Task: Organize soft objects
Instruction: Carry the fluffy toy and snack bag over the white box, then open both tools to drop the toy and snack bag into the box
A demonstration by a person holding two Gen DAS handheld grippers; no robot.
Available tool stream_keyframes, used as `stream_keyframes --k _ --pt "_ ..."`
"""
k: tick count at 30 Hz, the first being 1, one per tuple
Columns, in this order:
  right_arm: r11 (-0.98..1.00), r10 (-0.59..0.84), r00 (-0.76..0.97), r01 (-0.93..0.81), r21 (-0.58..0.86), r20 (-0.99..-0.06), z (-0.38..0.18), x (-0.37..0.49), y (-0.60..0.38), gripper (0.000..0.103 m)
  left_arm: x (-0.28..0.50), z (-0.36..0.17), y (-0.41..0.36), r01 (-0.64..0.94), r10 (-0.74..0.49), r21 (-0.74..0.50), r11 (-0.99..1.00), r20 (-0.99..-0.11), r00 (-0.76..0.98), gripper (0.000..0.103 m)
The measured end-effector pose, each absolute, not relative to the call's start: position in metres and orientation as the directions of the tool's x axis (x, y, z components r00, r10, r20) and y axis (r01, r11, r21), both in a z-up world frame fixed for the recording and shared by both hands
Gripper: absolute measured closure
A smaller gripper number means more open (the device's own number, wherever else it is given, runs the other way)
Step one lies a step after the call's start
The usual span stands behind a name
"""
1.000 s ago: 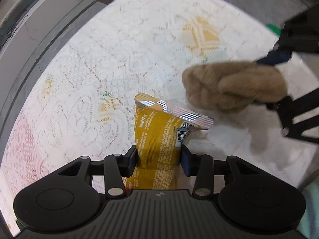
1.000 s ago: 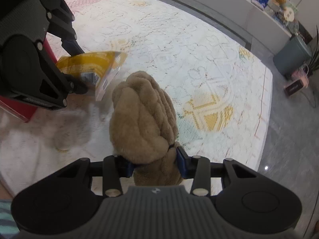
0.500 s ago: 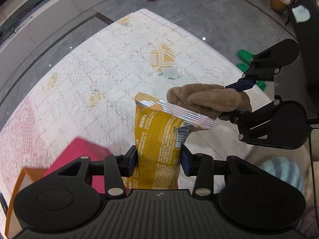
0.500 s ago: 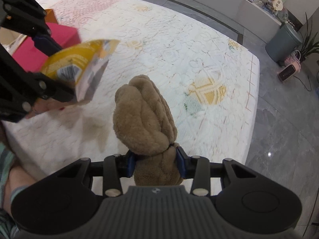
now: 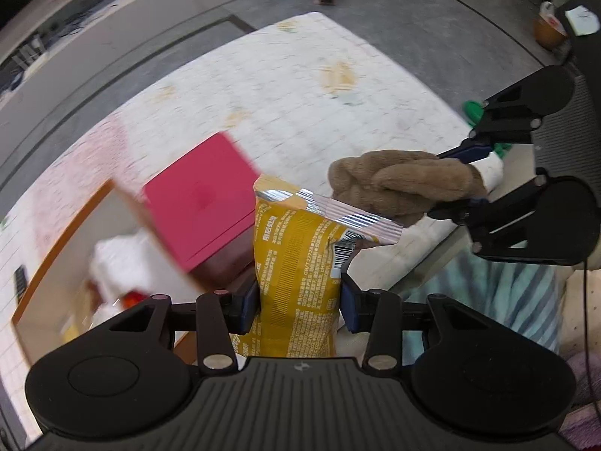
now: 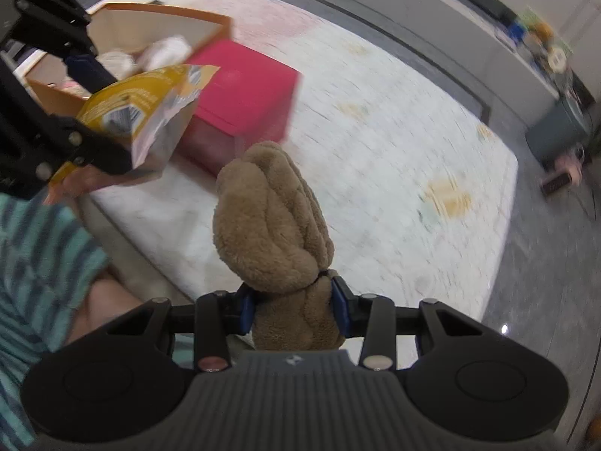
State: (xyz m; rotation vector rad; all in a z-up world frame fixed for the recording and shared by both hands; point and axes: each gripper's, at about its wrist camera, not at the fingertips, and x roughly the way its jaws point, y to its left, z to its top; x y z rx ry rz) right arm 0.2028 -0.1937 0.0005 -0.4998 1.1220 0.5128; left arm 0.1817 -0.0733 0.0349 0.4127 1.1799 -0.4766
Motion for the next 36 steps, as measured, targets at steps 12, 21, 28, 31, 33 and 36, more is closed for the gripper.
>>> stream_keyframes --k 12,21,28,31,33,36 --pt "0.652 0.192 0.372 -0.740 -0.165 -0.908 0.030 0.184 -0.089 0.063 0.165 0.043 0.029 0.409 -0.093 0.067 0.910 -0.929 0.359 0.054" --pt "0.616 0.243 0.376 -0.772 -0.158 -0.894 0.044 0.217 -0.015 0.063 0.191 0.058 0.116 0.244 -0.046 0.064 0.968 -0.907 0.419 0.054" --pt "0.623 0.261 0.349 -0.773 -0.119 -0.900 0.031 0.258 0.042 0.063 0.222 0.034 0.169 0.117 0.016 0.069 0.991 -0.916 0.401 0.054" --pt "0.632 0.232 0.349 -0.764 -0.132 -0.908 0.016 0.272 0.062 0.063 0.230 0.015 0.185 0.088 0.065 0.107 0.990 -0.919 0.388 0.054" --pt "0.652 0.210 0.348 -0.746 -0.134 -0.914 0.005 0.289 0.072 0.063 0.240 -0.001 0.196 0.073 0.048 0.078 0.994 -0.938 0.345 0.054" --pt "0.668 0.203 0.260 -0.741 -0.061 -0.944 -0.013 0.305 0.083 0.063 0.248 -0.022 0.203 0.073 0.006 0.027 0.997 -0.961 0.277 0.054"
